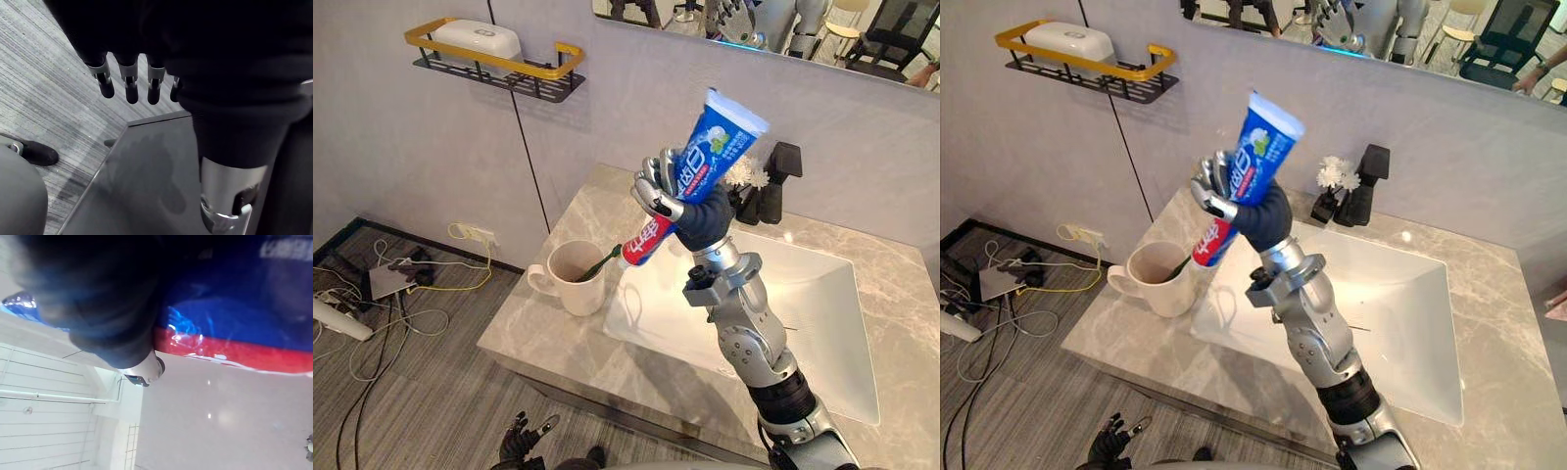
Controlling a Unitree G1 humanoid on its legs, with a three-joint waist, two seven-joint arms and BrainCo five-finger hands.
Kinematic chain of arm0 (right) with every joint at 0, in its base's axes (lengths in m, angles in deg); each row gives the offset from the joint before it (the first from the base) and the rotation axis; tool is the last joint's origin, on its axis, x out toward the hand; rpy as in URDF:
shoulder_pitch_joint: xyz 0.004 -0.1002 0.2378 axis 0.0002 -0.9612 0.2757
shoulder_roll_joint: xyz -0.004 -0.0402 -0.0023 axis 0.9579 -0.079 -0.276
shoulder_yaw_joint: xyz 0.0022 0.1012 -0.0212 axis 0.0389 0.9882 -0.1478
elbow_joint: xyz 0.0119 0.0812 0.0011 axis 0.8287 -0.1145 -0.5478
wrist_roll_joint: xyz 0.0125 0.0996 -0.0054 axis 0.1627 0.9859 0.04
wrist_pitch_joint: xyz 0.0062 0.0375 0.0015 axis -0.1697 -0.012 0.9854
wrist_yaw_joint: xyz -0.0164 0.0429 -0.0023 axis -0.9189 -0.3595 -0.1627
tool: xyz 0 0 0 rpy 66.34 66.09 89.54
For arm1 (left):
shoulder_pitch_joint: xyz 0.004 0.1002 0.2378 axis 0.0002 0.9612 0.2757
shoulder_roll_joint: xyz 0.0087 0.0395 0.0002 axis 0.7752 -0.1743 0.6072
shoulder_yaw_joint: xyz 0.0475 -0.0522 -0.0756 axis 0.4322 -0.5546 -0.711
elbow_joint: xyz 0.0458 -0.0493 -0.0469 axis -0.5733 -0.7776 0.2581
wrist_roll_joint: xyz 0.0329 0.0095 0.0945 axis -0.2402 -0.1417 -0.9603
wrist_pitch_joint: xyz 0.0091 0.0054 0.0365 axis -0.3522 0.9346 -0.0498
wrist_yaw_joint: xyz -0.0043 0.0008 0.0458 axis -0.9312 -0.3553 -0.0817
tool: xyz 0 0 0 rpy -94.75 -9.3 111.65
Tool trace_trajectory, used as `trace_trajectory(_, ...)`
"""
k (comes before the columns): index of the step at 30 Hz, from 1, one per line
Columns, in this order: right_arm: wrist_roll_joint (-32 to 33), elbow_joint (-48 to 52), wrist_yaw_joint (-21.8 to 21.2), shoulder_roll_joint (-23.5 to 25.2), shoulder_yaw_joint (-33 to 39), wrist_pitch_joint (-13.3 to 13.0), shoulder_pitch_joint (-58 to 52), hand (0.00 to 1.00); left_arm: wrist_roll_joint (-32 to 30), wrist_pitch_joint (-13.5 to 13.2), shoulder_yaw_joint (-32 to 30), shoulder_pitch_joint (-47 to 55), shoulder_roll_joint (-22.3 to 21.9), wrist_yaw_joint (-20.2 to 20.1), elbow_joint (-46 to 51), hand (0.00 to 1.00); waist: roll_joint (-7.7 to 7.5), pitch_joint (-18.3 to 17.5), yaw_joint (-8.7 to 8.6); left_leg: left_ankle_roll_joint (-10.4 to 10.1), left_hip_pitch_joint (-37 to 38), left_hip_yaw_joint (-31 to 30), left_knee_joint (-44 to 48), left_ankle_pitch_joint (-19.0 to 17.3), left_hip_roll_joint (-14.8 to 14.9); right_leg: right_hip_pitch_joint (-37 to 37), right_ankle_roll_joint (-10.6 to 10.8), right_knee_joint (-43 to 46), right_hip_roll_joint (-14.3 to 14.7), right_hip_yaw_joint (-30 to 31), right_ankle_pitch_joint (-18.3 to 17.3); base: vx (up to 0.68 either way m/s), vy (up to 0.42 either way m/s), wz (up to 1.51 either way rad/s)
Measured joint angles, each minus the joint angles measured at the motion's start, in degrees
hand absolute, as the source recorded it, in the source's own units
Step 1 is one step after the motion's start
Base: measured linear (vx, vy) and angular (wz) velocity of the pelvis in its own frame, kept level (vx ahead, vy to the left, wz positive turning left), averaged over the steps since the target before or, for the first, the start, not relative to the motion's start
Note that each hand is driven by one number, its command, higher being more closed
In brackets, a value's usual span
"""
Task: Organize washtable
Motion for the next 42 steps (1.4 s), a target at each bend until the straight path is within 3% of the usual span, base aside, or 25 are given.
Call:
trace_trajectory(10, -7.3, -3.0, 4.2, 2.1, -3.9, -1.3, 5.2, 1.0, -1.7, -0.3, 2.4, -0.3, 1.3, 1.2, -1.3, 0.0, 0.06, 0.0, 0.99, 0.0, -0.4, -0.4, 0.3, 0.0, 0.3, 0.0, 0.0, 0.0, 0.7, -0.3, 0.0, -0.03, -0.021, 0.02)
trace_trajectory(13, -10.1, -4.1, 4.8, 2.2, -4.2, -1.5, 5.4, 1.0, -2.1, -0.3, 3.2, -0.9, 1.5, 1.4, -1.4, 0.0, 0.06, 0.0, 2.07, 0.0, -0.5, -0.5, 0.3, 0.0, 0.3, 0.0, 0.0, -0.1, 0.7, -0.6, 0.0, 0.0, -0.004, 0.01)
trace_trajectory(31, -25.3, -14.3, 10.6, 6.1, -11.8, -1.7, 11.7, 1.0, -2.2, -0.4, 6.9, -1.2, 3.0, 3.7, -1.4, 0.0, 0.15, 1.6, 3.18, -0.1, -1.2, -1.0, 0.8, 0.0, 0.8, -0.1, 0.0, -0.2, 0.9, -1.1, 0.0, -0.01, -0.008, 0.02)
trace_trajectory(42, -33.0, -18.8, 13.9, 6.8, -12.4, -1.6, 11.8, 1.0, -2.2, -0.5, 7.8, -1.2, 3.2, 4.2, -1.4, 0.0, 0.41, 1.8, 3.68, -0.1, -1.4, -1.2, 0.9, -0.1, 0.7, -0.1, 0.0, -0.2, 0.9, -1.3, 0.0, 0.0, 0.0, 0.0)
